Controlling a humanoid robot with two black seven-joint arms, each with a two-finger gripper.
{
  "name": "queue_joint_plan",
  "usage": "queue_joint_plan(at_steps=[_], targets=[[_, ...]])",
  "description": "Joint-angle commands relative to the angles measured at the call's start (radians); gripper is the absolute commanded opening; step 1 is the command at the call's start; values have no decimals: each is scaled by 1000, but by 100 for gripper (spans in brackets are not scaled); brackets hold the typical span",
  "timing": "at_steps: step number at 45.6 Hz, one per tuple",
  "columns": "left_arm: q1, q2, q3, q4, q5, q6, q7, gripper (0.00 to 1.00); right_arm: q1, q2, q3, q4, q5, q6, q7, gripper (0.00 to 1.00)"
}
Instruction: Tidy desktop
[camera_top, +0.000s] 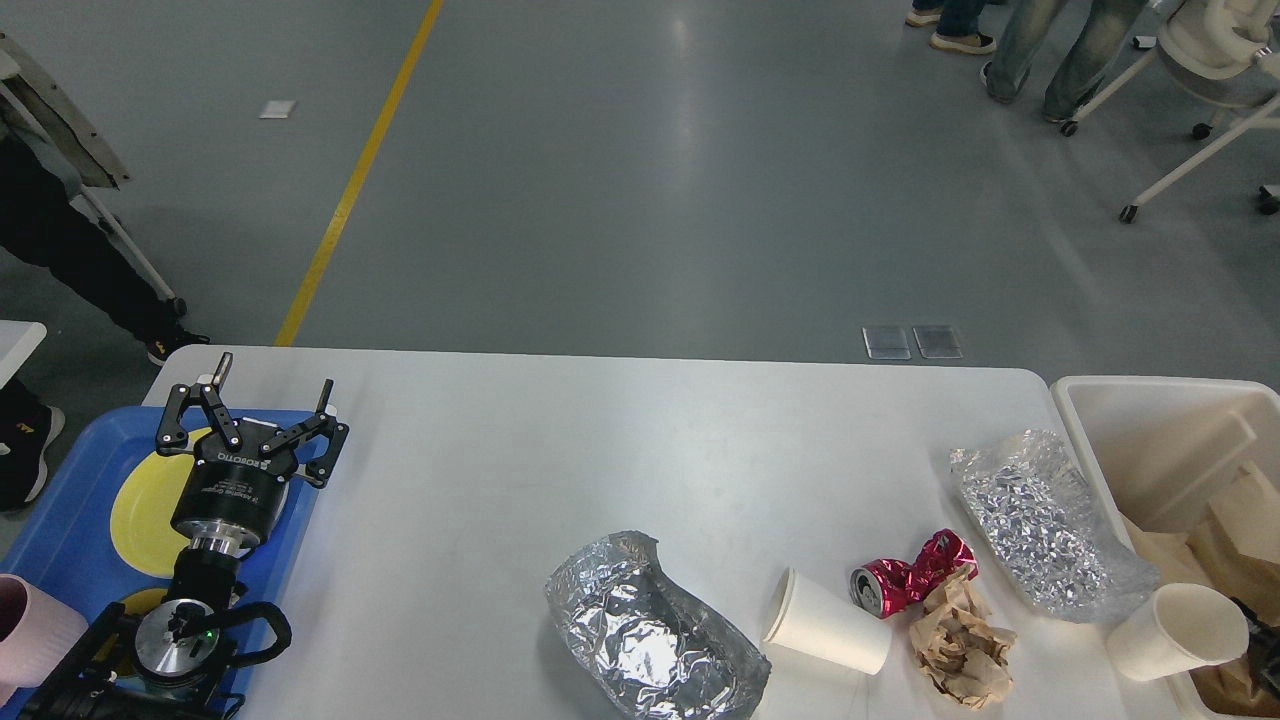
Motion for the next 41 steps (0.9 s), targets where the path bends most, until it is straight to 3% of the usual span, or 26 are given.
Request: queue_joint_plan(at_steps=[1, 18, 25, 29, 41], targets=[[-1, 0, 0, 0, 0, 0, 0, 97, 0, 0, 0, 6, 0, -76, 2, 100], [0, 0, 0, 0, 0, 0, 0, 97, -5, 2, -6, 21, -3, -82, -1, 100], [-1, 0, 0, 0, 0, 0, 0, 97, 39, -21, -8, 89, -9, -80, -3, 100], [0, 0, 0, 0, 0, 0, 0, 97, 102, -94, -15, 176, -23, -73, -7, 100], [0, 0, 0, 0, 0, 0, 0, 97, 344, -186, -129, 287, -58, -51, -103, 100]])
